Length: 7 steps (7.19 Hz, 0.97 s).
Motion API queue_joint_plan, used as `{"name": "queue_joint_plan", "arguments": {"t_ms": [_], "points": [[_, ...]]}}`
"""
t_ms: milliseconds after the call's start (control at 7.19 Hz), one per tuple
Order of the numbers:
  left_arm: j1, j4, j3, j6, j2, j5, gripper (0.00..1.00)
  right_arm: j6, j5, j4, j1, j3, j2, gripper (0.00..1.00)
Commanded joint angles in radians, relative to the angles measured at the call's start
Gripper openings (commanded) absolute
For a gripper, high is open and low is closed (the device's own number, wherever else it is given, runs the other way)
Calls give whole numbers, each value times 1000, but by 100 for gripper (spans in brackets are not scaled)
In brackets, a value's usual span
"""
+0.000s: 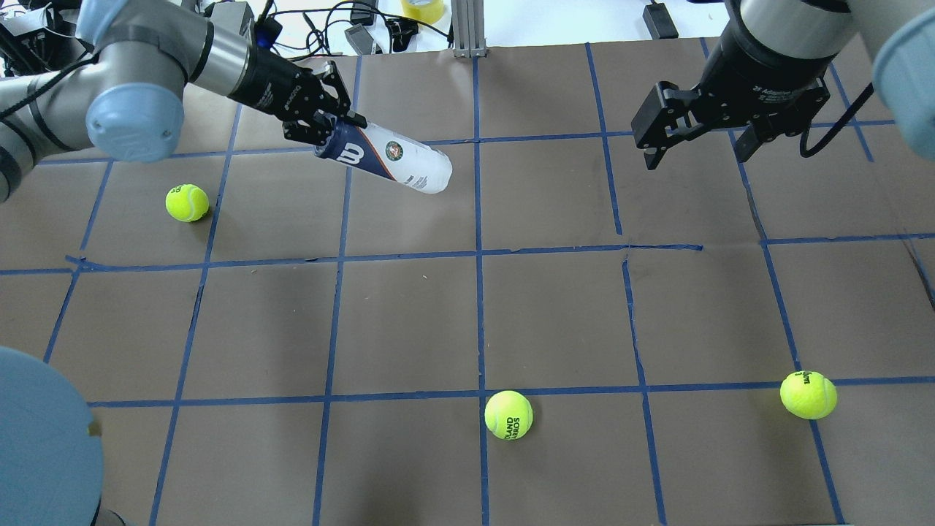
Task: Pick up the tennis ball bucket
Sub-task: 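Grasp the can's navy end with the left gripper and tilt it upright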
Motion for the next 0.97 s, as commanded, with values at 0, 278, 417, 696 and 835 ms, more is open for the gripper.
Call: {"name": "queue_joint_plan", "arguments": {"t_ms": [0,278,417,696,835], "points": [[-136,8,123,16,-10,358,0,-20,-28,1,-2,0,-1,100],[-202,39,132,135,-19,539,0,-20,-24,1,-2,-5,-2,100],[-239,44,134,149,-38,577,0,-20,-22,1,-2,-5,-2,100],[-298,80,138,149,-94,651,0,-19,-19,-1,-2,-3,-2,100],[-301,79,138,147,-101,650,0,-19,-21,-1,-2,-3,-1,100]]}}
